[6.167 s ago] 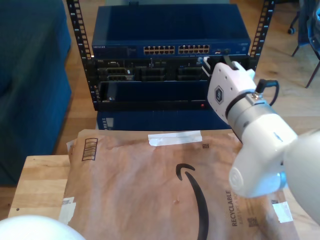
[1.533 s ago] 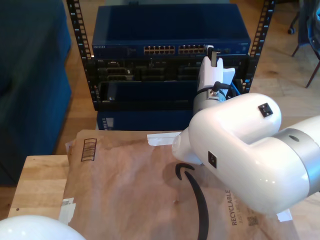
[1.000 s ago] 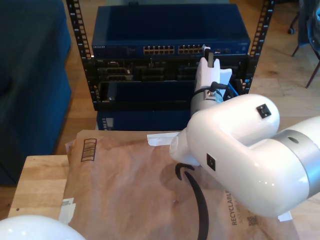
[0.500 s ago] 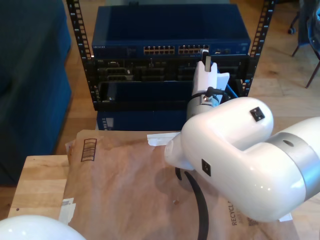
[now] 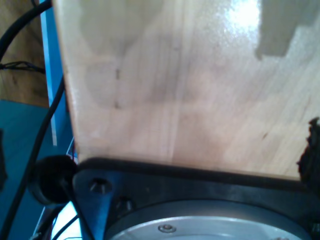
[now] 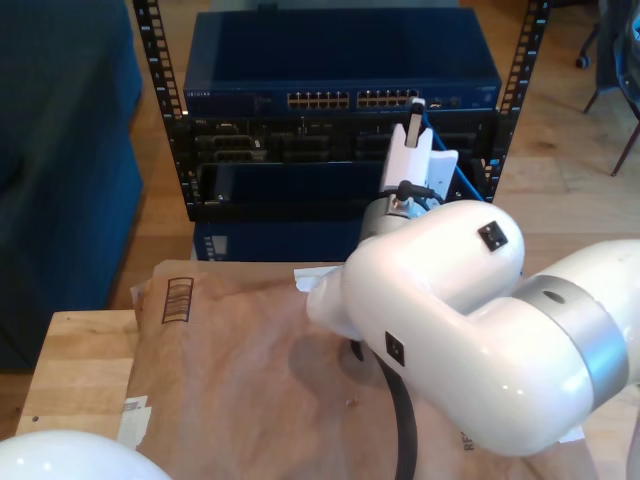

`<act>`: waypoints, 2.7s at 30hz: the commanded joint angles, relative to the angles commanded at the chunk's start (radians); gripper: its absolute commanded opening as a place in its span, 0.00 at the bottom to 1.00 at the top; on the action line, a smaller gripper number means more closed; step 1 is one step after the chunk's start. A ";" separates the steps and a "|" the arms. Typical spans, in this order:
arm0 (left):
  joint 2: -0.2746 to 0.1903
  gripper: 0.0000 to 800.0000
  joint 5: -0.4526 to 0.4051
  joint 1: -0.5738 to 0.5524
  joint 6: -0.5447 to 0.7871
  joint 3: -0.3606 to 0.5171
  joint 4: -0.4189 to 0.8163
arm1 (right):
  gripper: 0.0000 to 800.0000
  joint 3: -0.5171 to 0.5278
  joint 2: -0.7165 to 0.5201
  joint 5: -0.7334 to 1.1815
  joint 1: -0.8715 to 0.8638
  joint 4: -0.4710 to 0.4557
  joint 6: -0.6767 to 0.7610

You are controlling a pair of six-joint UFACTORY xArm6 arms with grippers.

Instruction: Grab the cable and plug it in

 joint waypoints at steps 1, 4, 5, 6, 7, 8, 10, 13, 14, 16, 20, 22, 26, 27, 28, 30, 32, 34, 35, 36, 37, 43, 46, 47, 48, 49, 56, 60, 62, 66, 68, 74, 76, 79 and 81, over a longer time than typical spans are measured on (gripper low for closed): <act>0.000 1.00 0.000 0.000 0.000 0.000 -0.002 | 0.00 -0.011 0.006 0.002 0.000 0.000 -0.003; 0.000 1.00 0.000 0.000 0.000 0.000 -0.002 | 0.00 -0.023 0.011 0.003 0.000 0.000 -0.003; 0.000 1.00 0.000 0.000 0.000 0.000 0.000 | 0.00 -0.021 0.012 0.003 0.000 0.005 -0.003; 0.000 1.00 0.000 0.000 0.000 0.000 -0.002 | 0.00 -0.021 0.012 0.003 0.000 0.014 -0.003; 0.000 1.00 0.000 0.000 0.000 0.000 0.000 | 0.00 -0.021 0.012 0.005 0.000 0.025 -0.006; 0.000 1.00 0.000 0.000 0.000 0.000 0.000 | 0.00 -0.020 0.012 0.005 0.000 0.029 -0.006; 0.000 1.00 0.000 0.000 0.000 0.000 0.000 | 0.00 -0.018 0.014 0.006 -0.002 0.032 -0.018; 0.000 1.00 0.000 0.000 0.000 0.000 0.000 | 0.00 -0.023 0.023 0.009 -0.005 0.034 -0.020; 0.000 1.00 0.000 0.000 0.000 0.000 0.000 | 0.00 -0.023 0.025 0.011 -0.005 0.034 -0.020; 0.000 1.00 0.000 0.000 0.000 0.000 0.000 | 0.00 -0.025 0.028 0.018 -0.006 0.035 -0.020; 0.000 1.00 0.000 0.000 0.000 0.000 -0.002 | 0.00 -0.055 0.041 0.031 -0.008 0.035 -0.020; 0.000 1.00 0.000 0.000 0.000 0.000 0.000 | 0.00 -0.077 0.052 0.032 -0.008 0.035 -0.020; 0.000 1.00 0.000 0.000 0.000 0.000 0.000 | 0.00 -0.092 0.055 0.041 -0.008 0.035 -0.020; 0.000 1.00 0.000 0.000 0.000 0.000 0.000 | 0.00 -0.092 0.055 0.041 -0.008 0.035 -0.020; 0.000 1.00 0.000 0.000 0.000 0.000 -0.002 | 0.00 -0.092 0.057 0.041 -0.008 0.035 -0.020; 0.000 1.00 0.000 0.000 0.000 0.000 0.000 | 0.00 -0.094 0.066 0.043 -0.009 0.035 -0.020; 0.000 1.00 0.000 0.000 0.000 0.000 -0.002 | 0.00 -0.110 0.069 0.043 -0.009 0.035 -0.020; 0.000 1.00 0.000 0.000 0.000 0.000 0.000 | 0.00 -0.124 0.078 0.041 -0.009 0.037 -0.021; 0.000 1.00 0.000 0.000 0.000 0.000 0.000 | 0.00 -0.130 0.078 0.041 -0.009 0.037 -0.021; 0.000 1.00 0.000 0.000 0.000 0.000 -0.002 | 0.00 -0.133 0.080 0.041 -0.009 0.037 -0.021; 0.000 1.00 0.000 0.000 0.000 0.000 0.000 | 0.00 -0.135 0.084 0.041 -0.009 0.043 -0.021; 0.000 1.00 0.000 0.000 0.000 0.000 0.000 | 0.00 -0.133 0.084 0.041 -0.009 0.064 -0.026; 0.000 1.00 0.000 0.000 0.000 0.000 0.000 | 0.00 -0.135 0.084 0.043 -0.009 0.064 -0.026; 0.000 1.00 0.000 0.000 0.000 0.000 -0.002 | 0.00 -0.135 0.084 0.041 -0.011 0.064 -0.026; 0.000 1.00 0.000 0.000 0.000 0.000 -0.002 | 0.00 -0.135 0.084 0.043 -0.011 0.064 -0.026; 0.000 1.00 0.000 0.000 0.000 0.000 0.000 | 0.00 -0.135 0.084 0.043 -0.011 0.064 -0.026; 0.000 1.00 0.000 0.000 0.000 0.000 0.000 | 0.00 -0.137 0.086 0.043 -0.018 0.064 -0.026; 0.000 1.00 0.000 0.000 0.000 0.000 0.000 | 0.00 -0.138 0.086 0.046 -0.023 0.064 -0.026; 0.000 1.00 0.000 0.000 0.000 0.000 0.000 | 0.00 -0.138 0.086 0.048 -0.023 0.063 -0.026; 0.000 1.00 0.000 0.000 0.000 0.000 0.000 | 0.00 -0.140 0.086 0.057 -0.023 0.063 -0.026; 0.000 1.00 0.000 0.000 0.000 0.000 -0.002 | 0.00 -0.143 0.084 0.058 -0.023 0.063 -0.026; 0.000 1.00 0.000 0.000 0.000 0.000 0.000 | 0.00 -0.153 0.086 0.063 -0.021 0.060 -0.028; 0.000 1.00 0.000 0.000 0.000 0.000 0.000 | 0.00 -0.175 0.100 0.063 -0.017 0.057 -0.038; 0.000 1.00 0.000 0.000 0.000 0.000 0.000 | 0.00 -0.186 0.100 0.063 -0.015 0.058 -0.051; 0.000 1.00 0.000 0.000 0.000 0.000 0.000 | 0.00 -0.186 0.098 0.063 -0.012 0.058 -0.052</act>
